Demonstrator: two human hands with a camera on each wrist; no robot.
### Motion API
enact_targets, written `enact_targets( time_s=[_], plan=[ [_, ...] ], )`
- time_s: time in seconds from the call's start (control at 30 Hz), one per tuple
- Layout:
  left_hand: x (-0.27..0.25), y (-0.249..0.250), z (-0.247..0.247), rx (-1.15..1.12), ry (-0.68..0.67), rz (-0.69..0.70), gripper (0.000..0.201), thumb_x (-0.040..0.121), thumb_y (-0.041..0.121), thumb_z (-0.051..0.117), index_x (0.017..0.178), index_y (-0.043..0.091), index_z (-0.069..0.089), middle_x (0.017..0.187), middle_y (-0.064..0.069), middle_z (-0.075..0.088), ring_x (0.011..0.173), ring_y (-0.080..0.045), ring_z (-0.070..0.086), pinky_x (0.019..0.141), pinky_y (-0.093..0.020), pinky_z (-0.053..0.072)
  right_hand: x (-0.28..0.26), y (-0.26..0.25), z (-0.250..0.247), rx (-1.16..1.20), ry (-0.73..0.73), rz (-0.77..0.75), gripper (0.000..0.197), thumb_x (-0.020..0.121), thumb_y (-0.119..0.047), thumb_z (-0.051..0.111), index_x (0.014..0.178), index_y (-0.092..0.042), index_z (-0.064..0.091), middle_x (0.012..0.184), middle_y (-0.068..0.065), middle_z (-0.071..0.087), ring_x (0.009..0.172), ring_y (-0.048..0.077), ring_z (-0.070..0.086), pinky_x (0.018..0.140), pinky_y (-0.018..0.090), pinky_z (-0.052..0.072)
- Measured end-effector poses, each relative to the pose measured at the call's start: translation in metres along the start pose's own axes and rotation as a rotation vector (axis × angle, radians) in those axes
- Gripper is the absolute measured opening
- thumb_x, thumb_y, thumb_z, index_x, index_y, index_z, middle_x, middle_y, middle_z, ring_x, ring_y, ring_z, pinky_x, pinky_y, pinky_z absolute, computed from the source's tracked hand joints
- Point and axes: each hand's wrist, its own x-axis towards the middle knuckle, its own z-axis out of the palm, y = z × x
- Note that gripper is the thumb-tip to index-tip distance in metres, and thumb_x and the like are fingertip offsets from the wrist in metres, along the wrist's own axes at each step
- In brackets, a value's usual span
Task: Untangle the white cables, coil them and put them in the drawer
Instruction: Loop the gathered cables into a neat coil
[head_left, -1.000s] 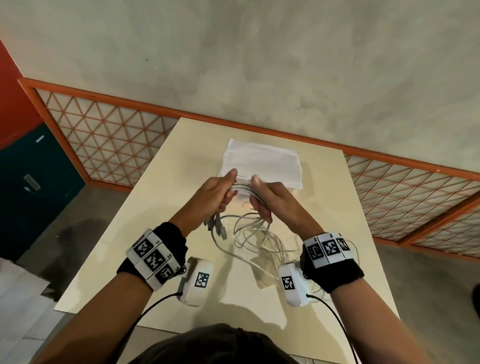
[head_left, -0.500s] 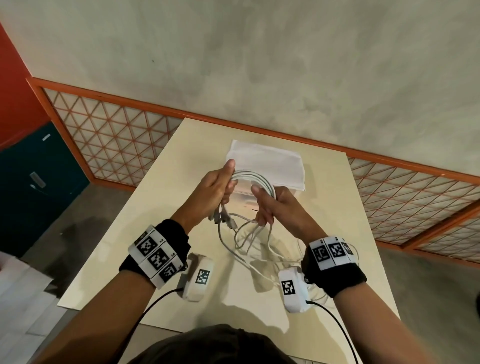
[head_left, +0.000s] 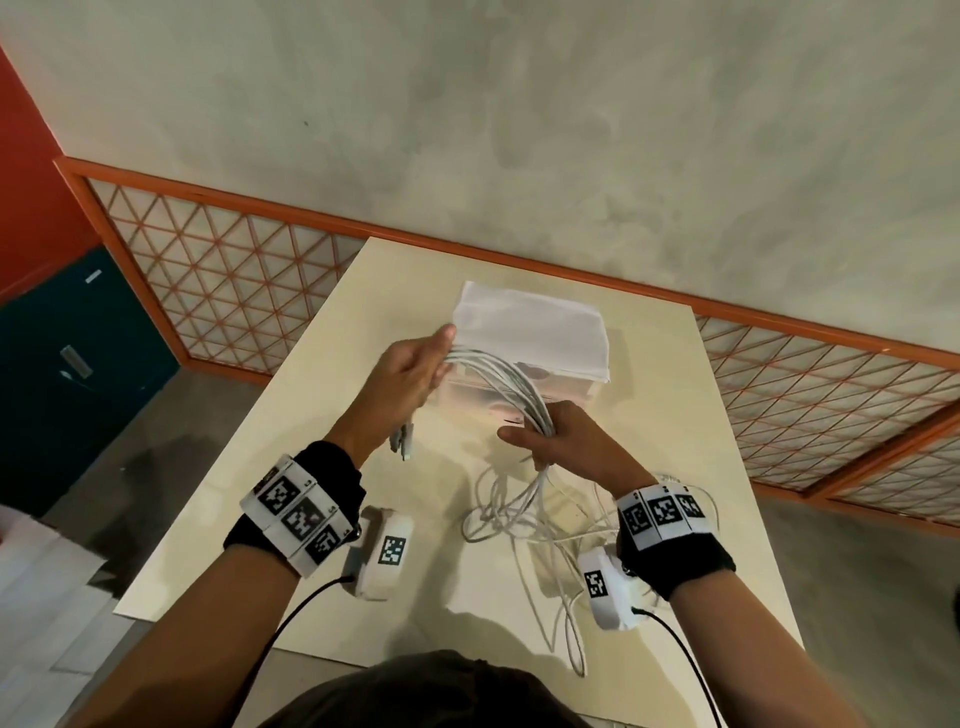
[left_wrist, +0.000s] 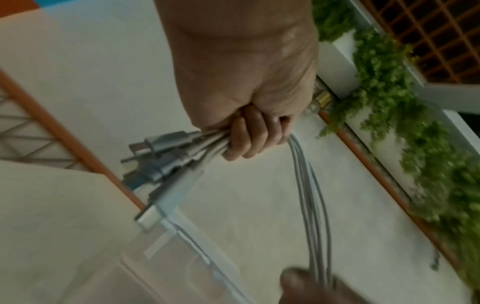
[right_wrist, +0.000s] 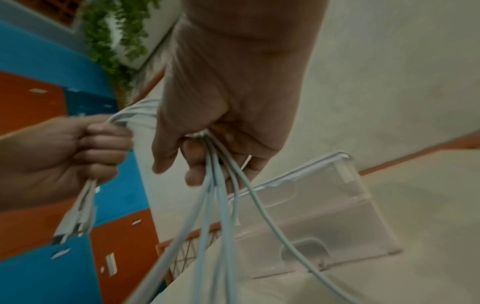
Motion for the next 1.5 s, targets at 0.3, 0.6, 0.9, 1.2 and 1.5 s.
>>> enact_targets(
  time_s=[0.3, 0.6, 0.9, 1.2, 1.5],
  plan=[
    [0.022, 0.020, -0.028, -0.449, 0.448, -0.086, 0.049, 0.100, 0.042, 0.039, 0.055, 0.023, 0.037, 0.038, 0.011, 0.032, 0.033, -0.001, 0.024, 0.035, -0.015, 0.021, -0.021, 0.075, 0.000, -0.130, -0.007, 0.237, 0.039, 0.081, -0.046, 0.067, 0.050, -0.025, 0.059, 0.044, -0.002, 0.059, 0.051, 0.015, 0.061, 0.057, 0.020, 0.045],
    [0.004, -0.033, 0.020, -0.110, 0.130, -0.274, 0.045, 0.069, 0.032, 0.083, 0.058, 0.024, 0.040, 0.045, 0.011, 0.033, 0.041, -0.009, 0.026, 0.039, -0.019, 0.026, -0.014, 0.028, -0.011, -0.179, 0.118, 0.077, 0.039, 0.079, -0.039, 0.073, 0.055, -0.015, 0.054, 0.043, -0.010, 0.039, 0.041, 0.003, 0.034, 0.047, 0.017, 0.027],
    [-0.009, -0.040, 0.056, -0.135, -0.081, -0.613, 0.056, 0.072, 0.065, 0.066, 0.063, 0.011, 0.067, 0.037, 0.006, 0.029, 0.032, -0.008, 0.027, 0.039, -0.017, 0.027, -0.006, -0.013, -0.010, -0.191, 0.084, -0.106, 0.034, 0.085, -0.034, 0.067, 0.077, -0.001, 0.068, 0.052, -0.006, 0.044, 0.047, 0.005, 0.033, 0.049, 0.020, 0.028],
    [-0.013, -0.048, 0.059, -0.369, -0.279, -0.430, 0.043, 0.070, 0.025, 0.078, 0.107, 0.006, 0.066, 0.057, 0.003, 0.020, 0.043, -0.006, 0.020, 0.043, -0.018, 0.018, -0.018, -0.025, -0.008, -0.285, -0.055, -0.059, 0.016, 0.093, -0.021, 0.056, 0.086, -0.013, 0.067, 0.055, -0.011, 0.051, 0.043, -0.003, 0.045, 0.048, 0.013, 0.031],
    [-0.016, -0.066, 0.018, -0.508, -0.019, -0.552, 0.031, 0.073, 0.041, 0.073, 0.075, 0.015, 0.057, 0.044, 0.011, 0.022, 0.032, -0.002, 0.017, 0.037, -0.016, 0.012, -0.028, -0.015, -0.046, 0.126, 0.332, 0.104, 0.040, 0.092, -0.033, 0.056, 0.056, -0.019, 0.045, 0.052, 0.002, 0.041, 0.038, 0.009, 0.036, 0.037, 0.019, 0.034]
  ],
)
